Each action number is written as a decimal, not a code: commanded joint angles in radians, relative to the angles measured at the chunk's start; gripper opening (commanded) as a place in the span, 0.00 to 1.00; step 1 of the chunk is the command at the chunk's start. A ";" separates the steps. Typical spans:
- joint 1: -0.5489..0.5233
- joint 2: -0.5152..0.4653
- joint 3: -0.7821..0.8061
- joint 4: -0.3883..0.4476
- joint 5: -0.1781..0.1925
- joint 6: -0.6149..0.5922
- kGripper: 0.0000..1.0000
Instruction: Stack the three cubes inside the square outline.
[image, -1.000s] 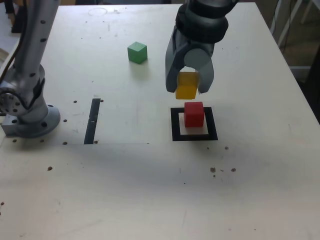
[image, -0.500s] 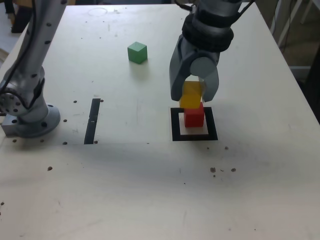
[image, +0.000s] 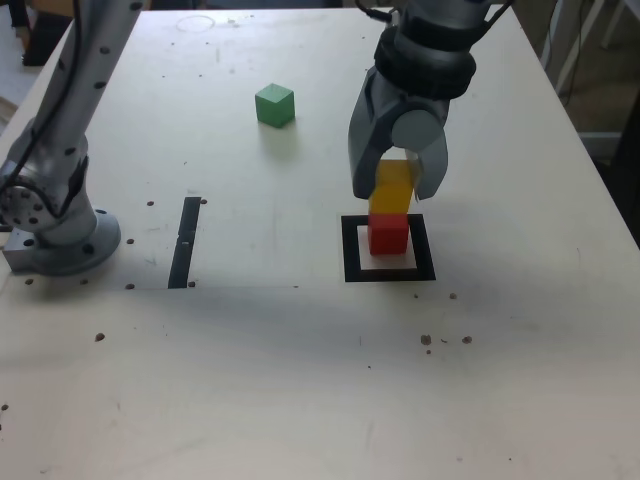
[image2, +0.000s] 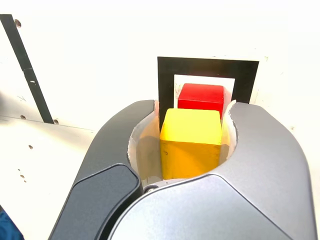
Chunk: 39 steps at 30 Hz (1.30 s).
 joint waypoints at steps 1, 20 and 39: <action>0.002 -0.003 0.009 0.004 -0.009 0.002 0.13; 0.001 -0.001 0.029 -0.011 -0.011 0.021 0.29; 0.002 0.014 0.025 -0.042 -0.015 0.043 0.35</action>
